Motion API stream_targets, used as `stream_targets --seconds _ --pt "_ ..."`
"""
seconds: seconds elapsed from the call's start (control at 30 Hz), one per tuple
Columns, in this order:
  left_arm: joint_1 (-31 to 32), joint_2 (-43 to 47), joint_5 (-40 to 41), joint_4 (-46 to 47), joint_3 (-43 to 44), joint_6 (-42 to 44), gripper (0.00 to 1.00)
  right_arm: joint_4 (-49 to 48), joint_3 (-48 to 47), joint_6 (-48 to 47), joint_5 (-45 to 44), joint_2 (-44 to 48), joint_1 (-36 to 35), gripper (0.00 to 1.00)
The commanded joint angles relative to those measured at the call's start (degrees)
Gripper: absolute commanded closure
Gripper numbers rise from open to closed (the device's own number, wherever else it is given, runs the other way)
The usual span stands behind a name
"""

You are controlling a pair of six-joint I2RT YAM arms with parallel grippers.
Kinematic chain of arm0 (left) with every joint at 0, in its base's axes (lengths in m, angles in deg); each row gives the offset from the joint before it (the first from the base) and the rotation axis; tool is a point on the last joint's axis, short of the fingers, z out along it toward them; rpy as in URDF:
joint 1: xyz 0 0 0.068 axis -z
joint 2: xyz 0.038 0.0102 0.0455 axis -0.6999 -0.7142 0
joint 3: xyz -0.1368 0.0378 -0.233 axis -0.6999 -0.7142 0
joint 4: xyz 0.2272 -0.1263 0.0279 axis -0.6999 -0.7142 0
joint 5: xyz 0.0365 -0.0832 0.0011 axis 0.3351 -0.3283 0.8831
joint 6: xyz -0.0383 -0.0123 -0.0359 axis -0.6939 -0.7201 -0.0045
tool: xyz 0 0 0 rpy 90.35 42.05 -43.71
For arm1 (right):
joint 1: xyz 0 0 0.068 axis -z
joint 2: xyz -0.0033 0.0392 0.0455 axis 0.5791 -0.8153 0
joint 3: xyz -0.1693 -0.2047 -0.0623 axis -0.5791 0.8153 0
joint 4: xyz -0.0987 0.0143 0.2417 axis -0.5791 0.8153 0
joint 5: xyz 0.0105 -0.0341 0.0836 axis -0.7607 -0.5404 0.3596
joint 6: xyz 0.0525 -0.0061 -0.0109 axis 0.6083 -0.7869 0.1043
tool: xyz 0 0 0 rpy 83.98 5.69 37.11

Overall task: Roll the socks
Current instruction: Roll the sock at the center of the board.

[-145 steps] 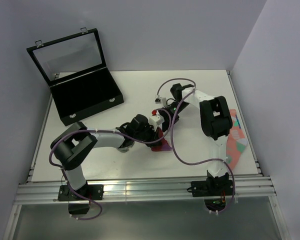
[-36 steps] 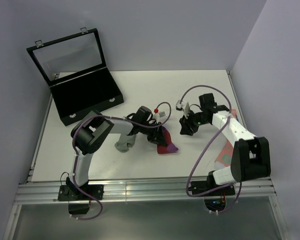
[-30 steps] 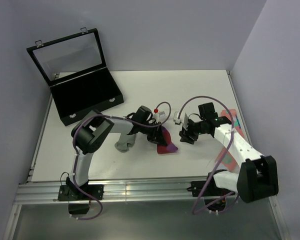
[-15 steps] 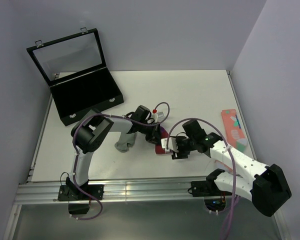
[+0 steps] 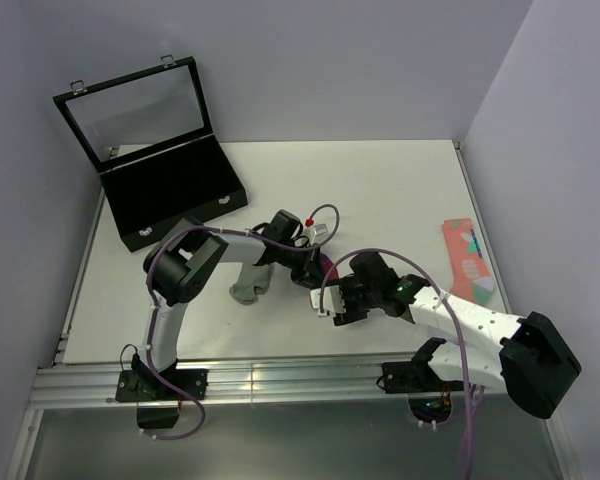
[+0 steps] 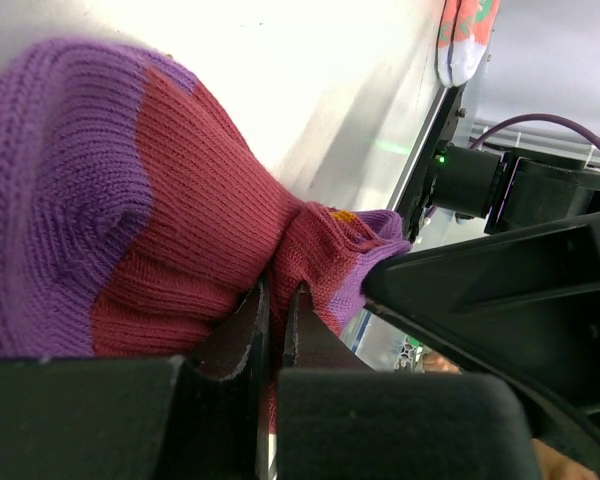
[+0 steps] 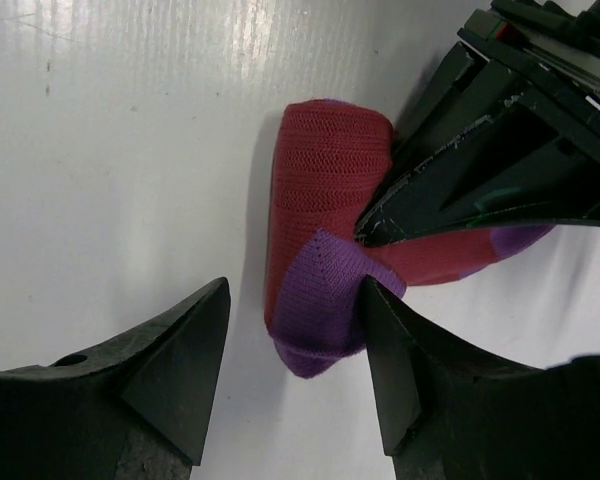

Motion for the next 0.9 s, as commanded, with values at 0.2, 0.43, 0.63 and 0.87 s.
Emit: stream_targets --seconds 0.2,0.43,0.63,0.87 --pt "-0.76 -10.94 23.03 -20.67 -6.56 12.69 1.00 -6.04 0.28 1.00 -5.17 -6.79 -3.04 0.38" --pt "-0.94 -9.54 20.41 -18.66 -7.88 11.64 1.00 -5.61 -2.09 1.27 -5.70 -11.28 -3.13 0.56" --pt "-0.85 -0.42 17.23 -7.16 -12.44 4.70 0.96 -1.13 -5.69 2.06 -3.85 -14.62 -3.04 0.73" --pt "-0.76 10.40 20.12 4.89 -13.94 -2.86 0.82 2.83 -9.82 2.94 -4.64 -19.28 -3.04 0.75"
